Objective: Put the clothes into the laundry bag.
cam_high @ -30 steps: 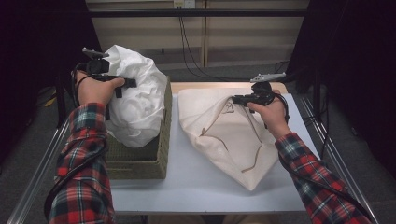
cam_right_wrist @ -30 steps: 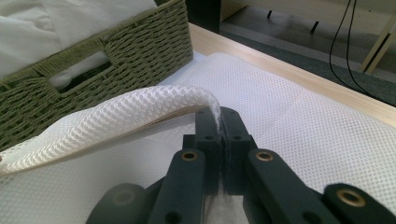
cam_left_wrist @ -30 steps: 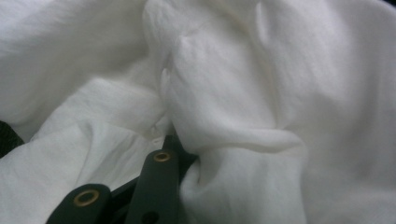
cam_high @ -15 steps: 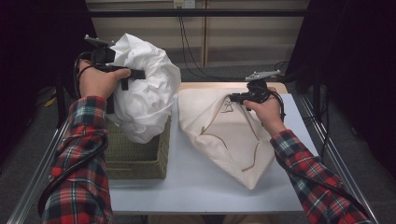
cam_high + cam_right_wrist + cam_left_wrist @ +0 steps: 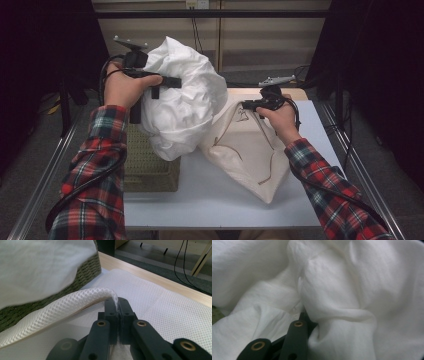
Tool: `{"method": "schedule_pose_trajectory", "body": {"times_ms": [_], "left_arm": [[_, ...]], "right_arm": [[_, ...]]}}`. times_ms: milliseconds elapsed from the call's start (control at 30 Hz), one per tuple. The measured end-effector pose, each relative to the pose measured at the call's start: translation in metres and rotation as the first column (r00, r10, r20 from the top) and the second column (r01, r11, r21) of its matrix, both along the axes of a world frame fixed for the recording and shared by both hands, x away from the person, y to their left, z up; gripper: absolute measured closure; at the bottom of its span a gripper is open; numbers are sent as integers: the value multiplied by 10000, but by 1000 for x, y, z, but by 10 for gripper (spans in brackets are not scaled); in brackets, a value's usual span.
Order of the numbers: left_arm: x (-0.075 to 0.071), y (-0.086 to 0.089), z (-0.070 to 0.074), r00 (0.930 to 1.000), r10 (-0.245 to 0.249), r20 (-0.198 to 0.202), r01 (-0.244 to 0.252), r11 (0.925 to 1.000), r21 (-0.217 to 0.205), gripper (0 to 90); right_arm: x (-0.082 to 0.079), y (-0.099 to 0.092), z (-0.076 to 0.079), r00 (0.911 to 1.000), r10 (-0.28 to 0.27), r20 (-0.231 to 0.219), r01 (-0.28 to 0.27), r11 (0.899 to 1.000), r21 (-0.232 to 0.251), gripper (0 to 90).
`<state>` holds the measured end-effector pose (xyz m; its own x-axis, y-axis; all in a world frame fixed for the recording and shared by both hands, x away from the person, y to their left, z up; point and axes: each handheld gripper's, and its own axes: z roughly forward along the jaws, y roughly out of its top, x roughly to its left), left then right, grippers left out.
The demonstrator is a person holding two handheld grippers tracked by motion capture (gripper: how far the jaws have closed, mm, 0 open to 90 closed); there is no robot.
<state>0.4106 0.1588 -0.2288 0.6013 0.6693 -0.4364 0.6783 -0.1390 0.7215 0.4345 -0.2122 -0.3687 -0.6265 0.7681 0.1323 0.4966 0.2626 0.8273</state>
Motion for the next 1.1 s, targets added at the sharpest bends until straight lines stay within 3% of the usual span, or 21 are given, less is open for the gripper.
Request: {"method": "schedule_pose_trajectory", "body": {"times_ms": [200,467,700,800,867,1000,1100], "left_arm": [[-7,-21,2,9970,-764,90,767,9961,-436,693],[-13,-46,-3,9862,-1634,276,1647,9850,-522,691],[-12,-62,-38,9813,-1924,-28,1922,9809,-301,691],[-7,-65,-43,9850,-1725,69,1726,9846,-273,691],[-5,-64,-43,9852,-1713,98,1715,9845,-372,691],[-4,-65,-31,9818,-1839,466,1853,9823,-288,692],[-11,-66,-25,9737,-2201,590,2220,9747,-265,691]], "right_arm": [[2,1,3,9998,10,194,-10,10000,-15,882],[12,-2,3,9989,-381,273,376,9991,190,884],[11,1,8,9970,-662,391,638,9962,587,885],[12,-1,17,9921,-1017,736,973,9934,614,886],[13,-4,26,9837,-1356,1185,1303,9901,515,887],[17,-5,28,9847,-1285,1174,1258,9916,297,886],[21,-7,12,9884,-1301,781,1270,9909,436,885]]}}
